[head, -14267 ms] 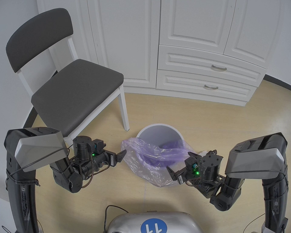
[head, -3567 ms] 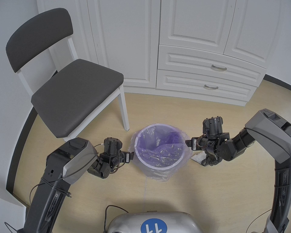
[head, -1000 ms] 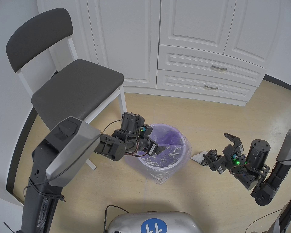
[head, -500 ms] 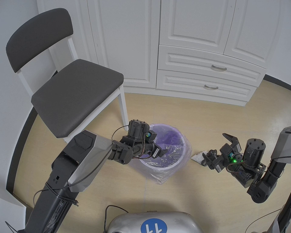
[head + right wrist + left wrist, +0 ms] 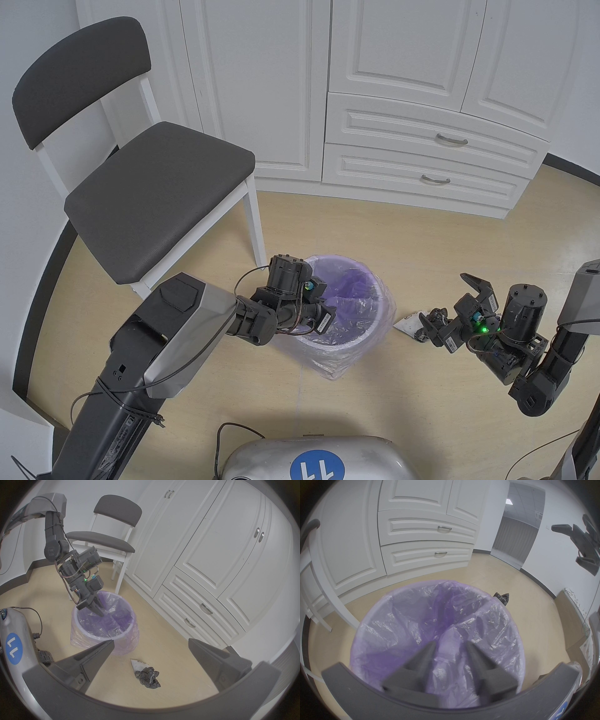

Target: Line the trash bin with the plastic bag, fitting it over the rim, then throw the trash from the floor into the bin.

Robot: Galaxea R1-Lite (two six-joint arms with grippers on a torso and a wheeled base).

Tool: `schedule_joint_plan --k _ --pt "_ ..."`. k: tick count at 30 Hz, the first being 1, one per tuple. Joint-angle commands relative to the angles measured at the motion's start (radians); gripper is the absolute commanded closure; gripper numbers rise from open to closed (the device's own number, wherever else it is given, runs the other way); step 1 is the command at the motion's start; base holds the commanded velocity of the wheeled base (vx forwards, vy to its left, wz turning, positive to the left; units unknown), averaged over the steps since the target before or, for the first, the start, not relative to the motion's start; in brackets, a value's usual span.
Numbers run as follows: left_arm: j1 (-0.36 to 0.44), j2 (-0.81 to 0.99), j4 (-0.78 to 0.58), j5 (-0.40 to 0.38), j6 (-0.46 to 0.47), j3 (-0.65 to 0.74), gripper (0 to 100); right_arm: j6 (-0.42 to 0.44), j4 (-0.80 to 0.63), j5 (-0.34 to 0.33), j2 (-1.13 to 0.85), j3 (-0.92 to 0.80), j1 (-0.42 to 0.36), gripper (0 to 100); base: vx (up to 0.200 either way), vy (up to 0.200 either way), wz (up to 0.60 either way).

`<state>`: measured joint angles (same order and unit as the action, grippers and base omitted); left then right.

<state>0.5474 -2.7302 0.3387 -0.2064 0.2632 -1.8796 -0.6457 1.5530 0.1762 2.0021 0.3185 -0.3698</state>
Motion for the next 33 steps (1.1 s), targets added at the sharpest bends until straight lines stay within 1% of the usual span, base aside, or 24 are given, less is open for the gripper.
schedule_joint_plan --k 1,2,3,4,5,6,9,10,11,13,14,16,17,18,19,20,22,23,33 --pt "0.000 0.060 0.020 0.001 0.002 0.089 100 0.000 0.018 0.000 0.001 0.001 0.002 0 0.000 0.000 0.00" --pt "0.000 0.078 0.036 -0.001 0.001 0.125 100 0.000 0.018 0.000 0.001 -0.001 0.002 0 0.000 0.000 0.00" --pt "0.000 0.083 0.039 -0.001 0.001 0.129 100 0.000 0.018 0.000 0.001 -0.001 0.002 0 0.000 0.000 0.00" --pt "-0.001 0.112 0.083 -0.001 -0.001 0.198 100 0.000 0.018 0.000 0.001 -0.001 0.002 0 0.000 0.000 0.00" --pt "-0.001 0.112 0.083 -0.001 -0.001 0.198 100 0.000 0.018 0.000 0.001 -0.001 0.002 0 0.000 0.000 0.00" --pt "-0.001 0.138 0.167 -0.001 -0.005 0.278 100 0.000 0.018 0.000 0.003 0.001 0.000 0 0.000 0.000 0.00" --pt "-0.001 0.172 0.275 -0.001 -0.005 0.375 100 0.000 0.018 0.000 0.004 0.001 0.000 0 0.000 0.000 0.00" --pt "-0.001 0.176 0.284 -0.001 -0.005 0.385 100 0.000 0.018 0.000 0.004 0.001 0.000 0 0.000 0.000 0.00" --pt "0.000 0.199 0.338 -0.002 -0.007 0.450 100 0.000 0.018 0.000 0.004 0.001 0.000 0 0.000 0.000 0.00" --pt "0.006 0.218 0.382 -0.001 -0.007 0.511 100 0.000 0.018 0.000 0.007 0.001 0.000 0 0.000 0.000 0.00" --pt "0.008 0.219 0.387 -0.001 -0.007 0.516 100 0.000 0.018 0.000 0.009 -0.001 -0.001 0 0.000 0.000 0.00" --pt "0.022 0.236 0.462 -0.001 -0.024 0.591 100 0.000 0.018 0.002 0.018 -0.001 -0.003 0 0.000 0.000 0.00" --pt "0.028 0.237 0.490 0.001 -0.035 0.613 100 0.000 0.018 0.002 0.023 -0.001 -0.005 0 0.000 0.000 0.00" --pt "0.028 0.237 0.490 0.001 -0.035 0.613 100 0.000 0.018 0.002 0.023 -0.001 -0.005 0 0.000 0.000 0.00" --pt "0.046 0.237 0.554 0.004 -0.059 0.655 100 0.000 0.018 0.002 0.029 0.001 -0.005 0 0.000 0.000 0.00" --pt "0.052 0.236 0.579 0.004 -0.067 0.671 100 0.000 0.018 0.002 0.032 0.001 -0.005 0 0.000 0.000 0.00" --pt "0.052 0.236 0.579 0.004 -0.067 0.671 100 0.000 0.018 0.002 0.032 0.001 -0.005 0 0.000 0.000 0.00" --pt "0.075 0.230 0.637 0.004 -0.078 0.715 100 0.000 0.018 0.002 0.043 0.007 -0.003 0 0.000 0.000 0.00" --pt "0.103 0.185 0.684 0.005 -0.093 0.778 100 0.000 0.018 0.002 0.058 0.014 0.000 0 0.000 0.000 0.00"
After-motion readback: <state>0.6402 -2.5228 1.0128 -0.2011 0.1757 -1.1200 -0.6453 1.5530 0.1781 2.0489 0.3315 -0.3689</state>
